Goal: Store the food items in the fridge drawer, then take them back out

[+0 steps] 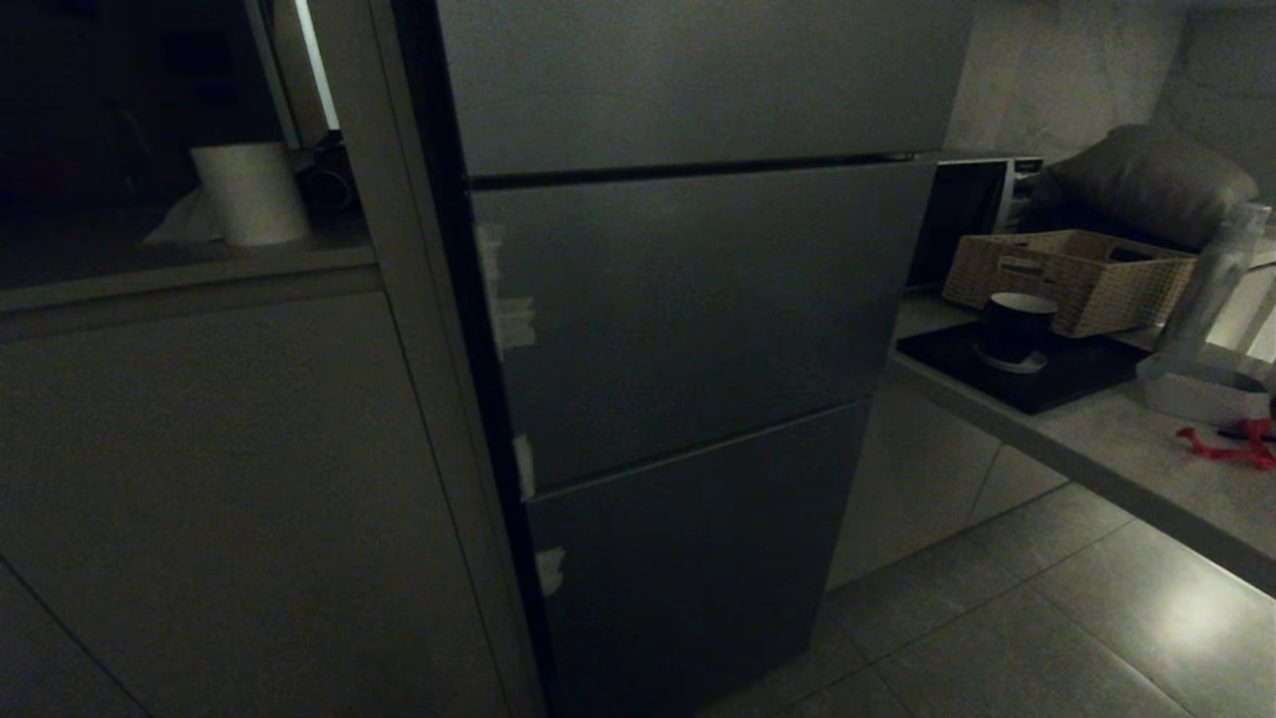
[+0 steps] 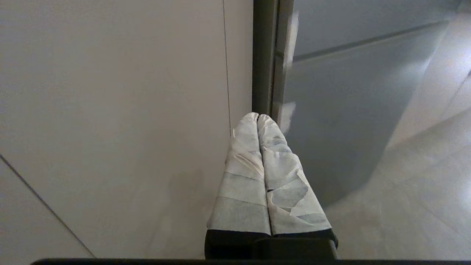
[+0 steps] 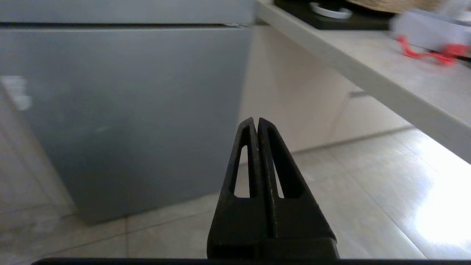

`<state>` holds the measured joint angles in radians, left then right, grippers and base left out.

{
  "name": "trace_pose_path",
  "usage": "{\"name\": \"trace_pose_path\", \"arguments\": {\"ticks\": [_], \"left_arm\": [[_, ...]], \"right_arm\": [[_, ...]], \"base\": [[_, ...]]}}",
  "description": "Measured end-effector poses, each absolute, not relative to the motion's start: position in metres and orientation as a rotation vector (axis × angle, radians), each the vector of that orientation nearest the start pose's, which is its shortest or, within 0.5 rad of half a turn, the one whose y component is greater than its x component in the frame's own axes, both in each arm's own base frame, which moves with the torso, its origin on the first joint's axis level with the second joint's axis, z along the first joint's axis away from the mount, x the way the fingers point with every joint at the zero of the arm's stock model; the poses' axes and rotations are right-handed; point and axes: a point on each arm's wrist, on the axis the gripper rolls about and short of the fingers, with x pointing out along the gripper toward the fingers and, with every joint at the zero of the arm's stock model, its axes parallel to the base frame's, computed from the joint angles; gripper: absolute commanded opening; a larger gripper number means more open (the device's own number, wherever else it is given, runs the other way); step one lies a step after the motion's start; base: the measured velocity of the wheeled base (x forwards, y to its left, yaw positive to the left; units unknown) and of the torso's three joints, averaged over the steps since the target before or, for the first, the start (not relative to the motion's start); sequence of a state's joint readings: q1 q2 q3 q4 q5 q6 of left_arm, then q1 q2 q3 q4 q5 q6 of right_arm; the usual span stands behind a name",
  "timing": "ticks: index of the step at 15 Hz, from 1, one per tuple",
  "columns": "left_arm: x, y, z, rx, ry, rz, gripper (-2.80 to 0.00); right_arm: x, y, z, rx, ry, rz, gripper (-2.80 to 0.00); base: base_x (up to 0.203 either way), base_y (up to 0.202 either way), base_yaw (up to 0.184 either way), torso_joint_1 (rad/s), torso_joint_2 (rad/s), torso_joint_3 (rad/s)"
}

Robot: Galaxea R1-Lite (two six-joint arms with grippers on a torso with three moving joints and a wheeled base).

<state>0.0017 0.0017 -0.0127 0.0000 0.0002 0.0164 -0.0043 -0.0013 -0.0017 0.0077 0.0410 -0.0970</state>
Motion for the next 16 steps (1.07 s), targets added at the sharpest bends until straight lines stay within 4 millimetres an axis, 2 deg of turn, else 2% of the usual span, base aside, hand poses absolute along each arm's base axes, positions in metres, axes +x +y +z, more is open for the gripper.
{"name": "trace_pose_path", "arguments": {"ticks": [1, 4, 6, 8, 11, 13, 16], "left_arm": [[-0.027, 0.0, 0.093, 0.015, -0.059, -0.005, -2.8], [-0.035, -0.001, 0.15, -0.033, -0.17, -0.049, -2.8], [-0.02, -0.002, 0.191, -0.109, -0.15, -0.115, -2.8], [0.013, -0.004, 0.221, -0.221, -0.09, -0.181, -2.8], [0.08, -0.007, 0.247, -0.438, 0.001, -0.229, -2.8], [0.132, -0.011, 0.254, -0.613, 0.067, -0.239, -2.8], [0.203, -0.02, 0.248, -0.816, 0.15, -0.224, -2.8]], "right_arm": [[-0.023, 0.001, 0.075, -0.09, 0.004, 0.033, -2.8], [-0.023, 0.001, 0.075, -0.066, 0.003, 0.032, -2.8], [-0.023, 0.001, 0.075, -0.063, 0.003, 0.032, -2.8], [-0.023, 0.001, 0.075, -0.063, 0.003, 0.032, -2.8], [-0.023, 0.001, 0.075, -0.063, 0.003, 0.031, -2.8], [-0.023, 0.001, 0.075, -0.063, 0.003, 0.032, -2.8], [-0.023, 0.001, 0.075, -0.063, 0.002, 0.032, -2.8]], "base": [[0.0, 0.0, 0.0, 0.0, 0.0, 0.0], [0.0, 0.0, 0.0, 0.0, 0.0, 0.0], [0.0, 0.0, 0.0, 0.0, 0.0, 0.0], [0.0, 0.0, 0.0, 0.0, 0.0, 0.0], [0.0, 0.0, 0.0, 0.0, 0.0, 0.0], [0.0, 0.0, 0.0, 0.0, 0.0, 0.0], [0.0, 0.0, 0.0, 0.0, 0.0, 0.0]]}}
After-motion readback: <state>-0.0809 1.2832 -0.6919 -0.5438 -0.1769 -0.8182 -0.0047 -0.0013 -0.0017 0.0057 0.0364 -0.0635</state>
